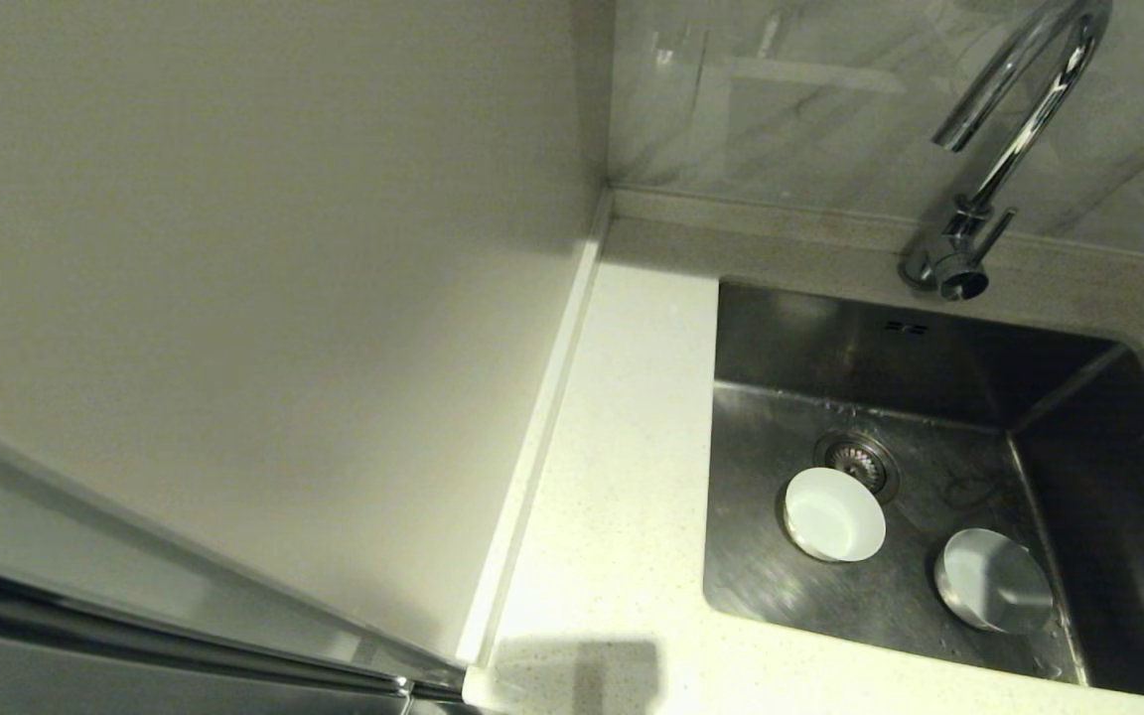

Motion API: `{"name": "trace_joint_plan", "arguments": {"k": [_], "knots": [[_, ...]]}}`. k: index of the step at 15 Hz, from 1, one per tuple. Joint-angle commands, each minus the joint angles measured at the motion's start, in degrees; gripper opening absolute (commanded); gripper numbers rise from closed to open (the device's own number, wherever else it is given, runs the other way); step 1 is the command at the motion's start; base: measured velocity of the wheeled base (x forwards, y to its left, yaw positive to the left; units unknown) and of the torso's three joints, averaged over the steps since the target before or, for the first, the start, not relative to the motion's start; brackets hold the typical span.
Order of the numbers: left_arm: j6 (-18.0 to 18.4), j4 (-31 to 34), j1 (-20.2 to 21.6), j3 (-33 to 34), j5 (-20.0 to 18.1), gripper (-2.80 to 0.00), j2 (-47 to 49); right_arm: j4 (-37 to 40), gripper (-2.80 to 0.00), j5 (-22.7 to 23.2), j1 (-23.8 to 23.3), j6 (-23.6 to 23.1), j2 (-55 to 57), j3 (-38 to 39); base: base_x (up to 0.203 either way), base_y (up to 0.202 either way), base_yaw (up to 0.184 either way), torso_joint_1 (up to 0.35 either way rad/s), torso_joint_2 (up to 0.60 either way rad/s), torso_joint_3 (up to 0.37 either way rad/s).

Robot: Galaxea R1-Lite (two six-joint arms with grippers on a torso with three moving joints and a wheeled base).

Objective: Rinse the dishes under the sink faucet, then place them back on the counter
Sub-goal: Put a bowl back to the table from the sink

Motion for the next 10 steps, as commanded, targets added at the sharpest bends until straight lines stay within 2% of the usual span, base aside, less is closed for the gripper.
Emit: {"name": "trace_joint_plan", "arguments": {"k": [1,8,10], "knots": [[0.00,0.00,0.00,0.18,0.00,-2.80,0.00,-0.10,0.00,-0.36,-0.08,-0.21,0.66,-0.31,0.000,0.000,0.000,0.000,0.00,0.000],[0.00,0.00,0.00,0.18,0.00,-2.80,0.00,-0.77,0.00,-0.73,-0.08,0.55,-0.45,-0.03,0.000,0.000,0.000,0.000,0.00,0.000],[0.00,0.00,0.00,0.18,0.00,-2.80,0.00,-2.48,0.00,-0.42,-0.08,2.98,-2.36,0.07,0.000,0.000,0.000,0.000,0.00,0.000]]}}
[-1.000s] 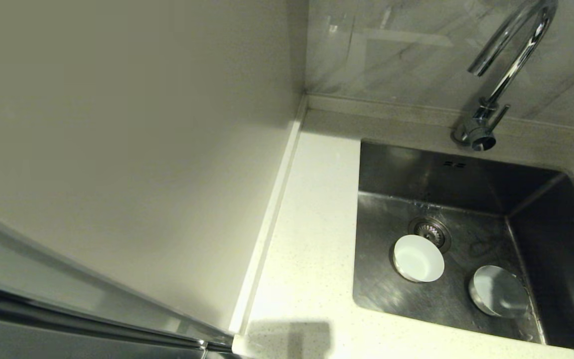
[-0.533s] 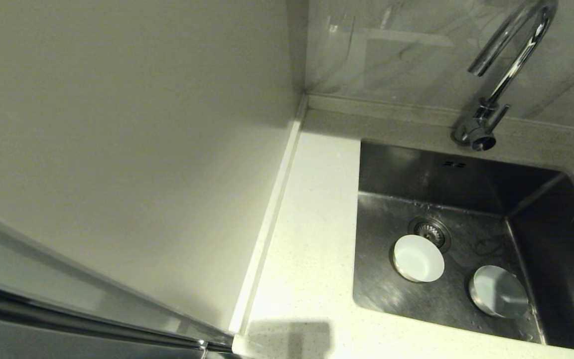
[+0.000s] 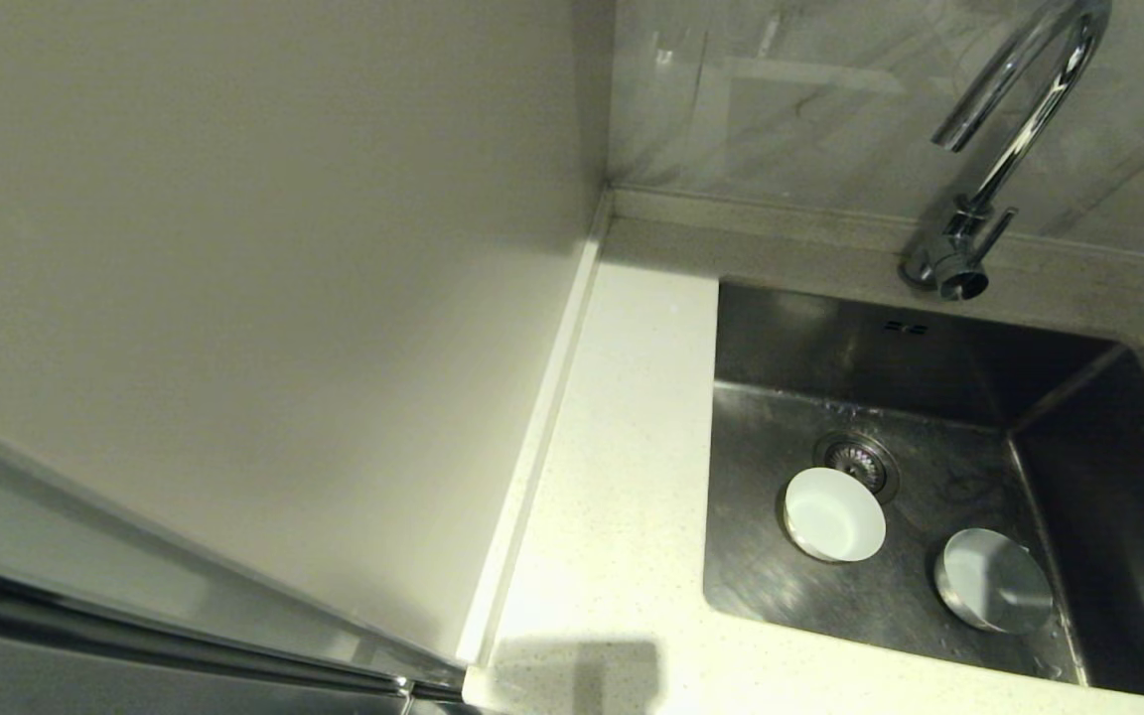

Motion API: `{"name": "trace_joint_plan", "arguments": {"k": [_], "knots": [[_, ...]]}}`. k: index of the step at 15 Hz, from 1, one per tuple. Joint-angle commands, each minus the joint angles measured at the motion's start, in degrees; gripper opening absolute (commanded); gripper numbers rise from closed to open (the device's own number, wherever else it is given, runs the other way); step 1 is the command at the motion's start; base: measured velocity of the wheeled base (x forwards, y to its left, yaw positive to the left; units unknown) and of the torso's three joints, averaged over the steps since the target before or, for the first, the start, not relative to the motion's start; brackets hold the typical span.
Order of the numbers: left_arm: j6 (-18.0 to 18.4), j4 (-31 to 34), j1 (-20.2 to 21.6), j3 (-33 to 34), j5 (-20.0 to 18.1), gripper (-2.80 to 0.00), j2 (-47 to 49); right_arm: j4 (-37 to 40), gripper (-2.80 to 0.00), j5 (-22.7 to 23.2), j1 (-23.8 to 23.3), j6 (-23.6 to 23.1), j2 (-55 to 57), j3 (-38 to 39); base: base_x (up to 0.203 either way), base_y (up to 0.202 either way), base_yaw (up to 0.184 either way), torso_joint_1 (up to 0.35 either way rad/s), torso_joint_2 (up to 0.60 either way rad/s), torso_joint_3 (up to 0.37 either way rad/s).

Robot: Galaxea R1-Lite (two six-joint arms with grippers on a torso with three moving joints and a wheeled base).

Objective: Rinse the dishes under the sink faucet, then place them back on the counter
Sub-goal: Put a bowl back to the table from the sink

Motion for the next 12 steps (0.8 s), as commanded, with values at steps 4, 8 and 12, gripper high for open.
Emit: {"name": "trace_joint_plan", "arguments": {"k": [4,8,12], "knots": [[-0.03,-0.02,0.00,0.18,0.00,-2.80,0.00,-0.79,0.00,5.21,0.45,7.61,-9.76,0.62,0.000,0.000,0.000,0.000,0.00,0.000],[-0.03,-0.02,0.00,0.18,0.00,-2.80,0.00,-0.37,0.00,8.52,9.32,9.38,-14.85,10.03,0.000,0.000,0.000,0.000,0.00,0.000],[-0.03,-0.02,0.00,0.18,0.00,-2.80,0.00,9.65,0.00,8.54,18.76,12.19,-20.18,15.83,0.000,0.000,0.000,0.000,0.00,0.000]]}}
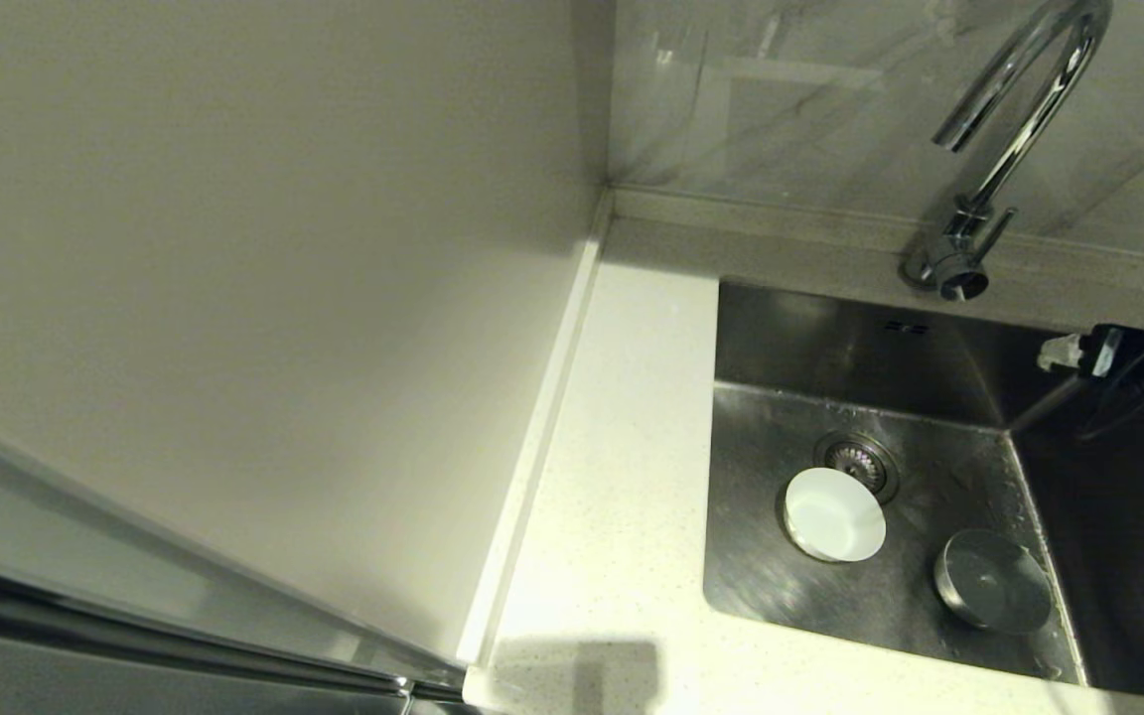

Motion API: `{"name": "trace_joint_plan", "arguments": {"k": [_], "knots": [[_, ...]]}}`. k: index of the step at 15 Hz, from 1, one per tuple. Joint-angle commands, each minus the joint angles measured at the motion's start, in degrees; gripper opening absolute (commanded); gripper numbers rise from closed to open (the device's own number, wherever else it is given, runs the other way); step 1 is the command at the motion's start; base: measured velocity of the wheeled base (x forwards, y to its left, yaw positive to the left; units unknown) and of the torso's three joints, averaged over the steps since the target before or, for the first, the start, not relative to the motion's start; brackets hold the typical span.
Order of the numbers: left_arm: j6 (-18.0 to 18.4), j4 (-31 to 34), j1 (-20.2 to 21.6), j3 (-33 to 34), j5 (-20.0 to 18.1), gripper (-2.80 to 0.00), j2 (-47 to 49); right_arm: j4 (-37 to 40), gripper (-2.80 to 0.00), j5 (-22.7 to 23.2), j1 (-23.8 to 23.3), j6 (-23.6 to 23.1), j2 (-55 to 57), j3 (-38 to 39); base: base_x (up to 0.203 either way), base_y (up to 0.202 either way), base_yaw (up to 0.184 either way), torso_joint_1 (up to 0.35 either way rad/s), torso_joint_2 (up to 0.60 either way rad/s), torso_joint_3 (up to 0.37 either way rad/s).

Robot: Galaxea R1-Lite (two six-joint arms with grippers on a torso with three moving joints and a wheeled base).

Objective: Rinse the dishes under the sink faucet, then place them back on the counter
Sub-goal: Put a bowl back to the table from the sink

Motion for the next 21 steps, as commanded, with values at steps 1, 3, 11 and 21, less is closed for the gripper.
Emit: {"name": "trace_joint_plan", "arguments": {"k": [1,3,11,21], "knots": [[-0.02,-0.02,0.00,0.09,0.02,-2.80,0.00,8.20,0.00,-0.24,3.47,1.71,-4.76,1.86,0.000,0.000,0.000,0.000,0.00,0.000],[-0.02,-0.02,0.00,0.18,0.02,-2.80,0.00,9.74,0.00,-0.51,3.73,2.35,-4.87,2.10,0.000,0.000,0.000,0.000,0.00,0.000],[-0.02,-0.02,0.00,0.18,0.02,-2.80,0.00,7.67,0.00,1.28,3.84,2.17,14.00,2.86,0.000,0.000,0.000,0.000,0.00,0.000],[-0.02,-0.02,0.00,0.18,0.02,-2.80,0.00,7.99,0.00,1.41,8.31,-13.67,11.65,6.28,0.000,0.000,0.000,0.000,0.00,0.000]]}}
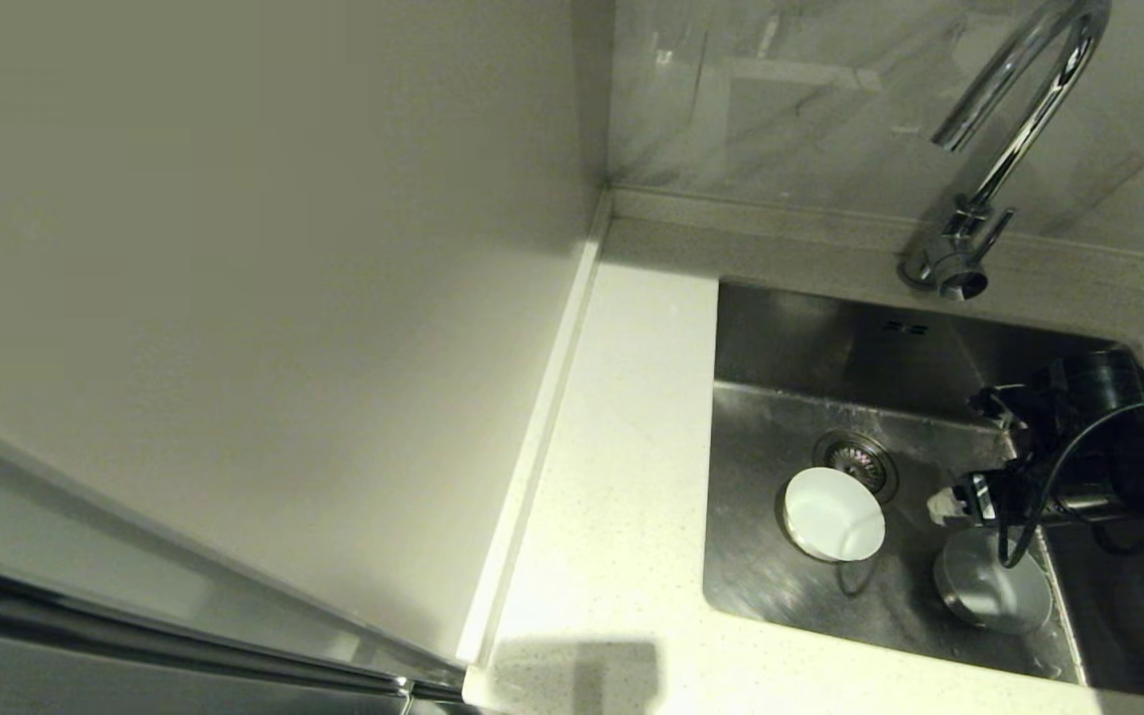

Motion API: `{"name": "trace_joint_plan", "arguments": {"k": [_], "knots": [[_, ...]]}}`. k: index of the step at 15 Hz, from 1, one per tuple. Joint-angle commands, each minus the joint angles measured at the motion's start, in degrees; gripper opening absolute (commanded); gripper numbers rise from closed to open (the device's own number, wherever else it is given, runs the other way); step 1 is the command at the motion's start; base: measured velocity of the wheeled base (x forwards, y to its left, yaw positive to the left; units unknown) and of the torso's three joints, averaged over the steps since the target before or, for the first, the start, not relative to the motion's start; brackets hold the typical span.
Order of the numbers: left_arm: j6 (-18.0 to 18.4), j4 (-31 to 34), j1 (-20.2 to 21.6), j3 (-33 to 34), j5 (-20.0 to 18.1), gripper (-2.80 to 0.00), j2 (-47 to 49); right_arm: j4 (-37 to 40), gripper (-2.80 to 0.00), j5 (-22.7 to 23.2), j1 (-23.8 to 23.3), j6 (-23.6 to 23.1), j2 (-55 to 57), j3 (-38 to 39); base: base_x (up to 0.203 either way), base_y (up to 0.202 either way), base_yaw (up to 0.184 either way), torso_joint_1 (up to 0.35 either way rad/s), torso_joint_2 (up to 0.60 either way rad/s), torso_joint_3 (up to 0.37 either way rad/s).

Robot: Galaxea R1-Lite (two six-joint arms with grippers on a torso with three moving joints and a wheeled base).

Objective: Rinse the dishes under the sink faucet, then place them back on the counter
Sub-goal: Put a bowl back to the table from the sink

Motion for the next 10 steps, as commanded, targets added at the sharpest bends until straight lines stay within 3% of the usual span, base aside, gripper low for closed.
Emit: {"name": "trace_joint_plan", "arguments": {"k": [1,7,10], "knots": [[0.00,-0.02,0.02,0.18,0.00,-2.80,0.00,-0.03,0.00,0.29,1.88,-0.11,-0.58,0.36,0.000,0.000,0.000,0.000,0.00,0.000],[0.00,-0.02,0.02,0.18,0.00,-2.80,0.00,-0.39,0.00,9.09,7.65,-2.03,2.46,-1.98,0.000,0.000,0.000,0.000,0.00,0.000],[0.00,-0.02,0.02,0.18,0.00,-2.80,0.00,-0.53,0.00,9.49,8.84,-2.18,7.63,-4.47,0.000,0.000,0.000,0.000,0.00,0.000]]}}
